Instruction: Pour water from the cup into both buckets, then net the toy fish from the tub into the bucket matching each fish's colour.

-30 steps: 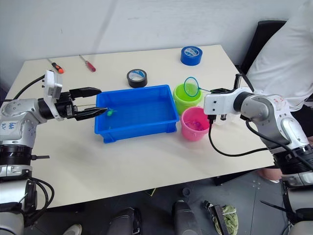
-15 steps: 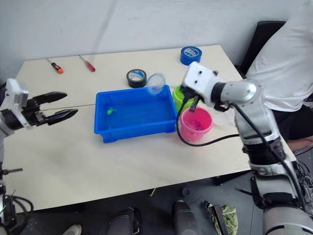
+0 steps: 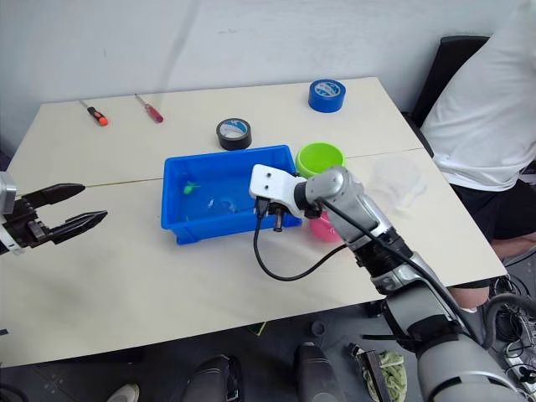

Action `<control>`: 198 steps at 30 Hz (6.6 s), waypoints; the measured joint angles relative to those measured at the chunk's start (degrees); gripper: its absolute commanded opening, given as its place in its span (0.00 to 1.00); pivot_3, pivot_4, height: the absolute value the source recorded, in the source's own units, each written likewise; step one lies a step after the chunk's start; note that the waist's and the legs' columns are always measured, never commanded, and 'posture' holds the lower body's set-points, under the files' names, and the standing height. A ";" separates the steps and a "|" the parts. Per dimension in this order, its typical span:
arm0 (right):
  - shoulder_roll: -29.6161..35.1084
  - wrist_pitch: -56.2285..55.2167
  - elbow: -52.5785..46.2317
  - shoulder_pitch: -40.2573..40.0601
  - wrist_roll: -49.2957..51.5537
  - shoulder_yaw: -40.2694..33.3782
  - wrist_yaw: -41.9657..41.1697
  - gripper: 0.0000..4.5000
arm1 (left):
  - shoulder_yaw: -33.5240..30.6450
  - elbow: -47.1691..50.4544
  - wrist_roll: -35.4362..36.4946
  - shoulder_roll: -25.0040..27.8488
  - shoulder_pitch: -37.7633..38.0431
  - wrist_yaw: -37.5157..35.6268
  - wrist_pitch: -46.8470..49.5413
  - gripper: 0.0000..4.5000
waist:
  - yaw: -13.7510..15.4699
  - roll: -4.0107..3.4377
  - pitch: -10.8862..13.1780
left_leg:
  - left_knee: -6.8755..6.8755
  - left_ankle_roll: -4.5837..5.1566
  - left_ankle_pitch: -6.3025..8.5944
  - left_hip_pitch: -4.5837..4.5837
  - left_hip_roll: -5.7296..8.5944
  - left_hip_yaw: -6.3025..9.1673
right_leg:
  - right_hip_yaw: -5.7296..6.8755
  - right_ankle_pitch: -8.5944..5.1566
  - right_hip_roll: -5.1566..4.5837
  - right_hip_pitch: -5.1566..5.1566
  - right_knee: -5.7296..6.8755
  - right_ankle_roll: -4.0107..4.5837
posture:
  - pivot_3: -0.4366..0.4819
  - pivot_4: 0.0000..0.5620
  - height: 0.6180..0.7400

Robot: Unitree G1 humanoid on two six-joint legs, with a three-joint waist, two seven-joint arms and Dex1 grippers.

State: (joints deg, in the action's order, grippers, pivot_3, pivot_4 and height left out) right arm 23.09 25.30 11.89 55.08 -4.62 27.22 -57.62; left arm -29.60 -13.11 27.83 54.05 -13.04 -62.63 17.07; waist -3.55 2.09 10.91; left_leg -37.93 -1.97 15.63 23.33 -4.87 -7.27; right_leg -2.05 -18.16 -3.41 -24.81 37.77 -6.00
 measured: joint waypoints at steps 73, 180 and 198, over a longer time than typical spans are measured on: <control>21.37 9.70 -0.56 -4.97 9.40 -24.08 8.95 0.00 | 21.71 -13.29 -3.90 -9.25 -31.80 -7.05 -3.26 0.98 | -1.27 0.00 0.00 | 0.06 -0.33 0.00 0.01 -0.03 -0.09 | -0.07 -0.02 0.09 -0.02 -0.16 0.02 | 0.48 0.27 0.92; -1.81 29.36 -10.13 0.20 19.41 -22.89 16.42 0.00 | 15.07 1.71 1.21 -4.33 -20.26 -3.86 5.32 0.98 | -0.64 0.05 -0.03 | -0.18 -0.32 -0.07 0.79 -0.05 0.13 | 0.09 -0.01 0.10 -0.69 0.08 -0.01 | 0.48 0.27 0.92; 21.52 18.79 -9.53 -9.73 13.76 -27.04 16.85 0.00 | 22.04 -16.30 -4.06 -9.79 -33.98 -9.97 -3.56 0.98 | -0.25 0.02 -0.01 | -0.18 -0.26 -0.10 0.77 -0.03 0.06 | 0.01 0.00 0.12 -0.69 0.04 -0.04 | 0.48 0.27 0.92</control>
State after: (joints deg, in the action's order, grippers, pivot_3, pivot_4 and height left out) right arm 44.61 44.09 2.37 45.35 9.14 0.18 -40.77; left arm -7.56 -29.40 23.77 44.26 -47.02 -72.60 13.51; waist -3.80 2.10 10.90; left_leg -38.11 -2.23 15.53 24.10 -4.90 -7.22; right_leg -2.04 -18.16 -3.29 -25.50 37.81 -6.04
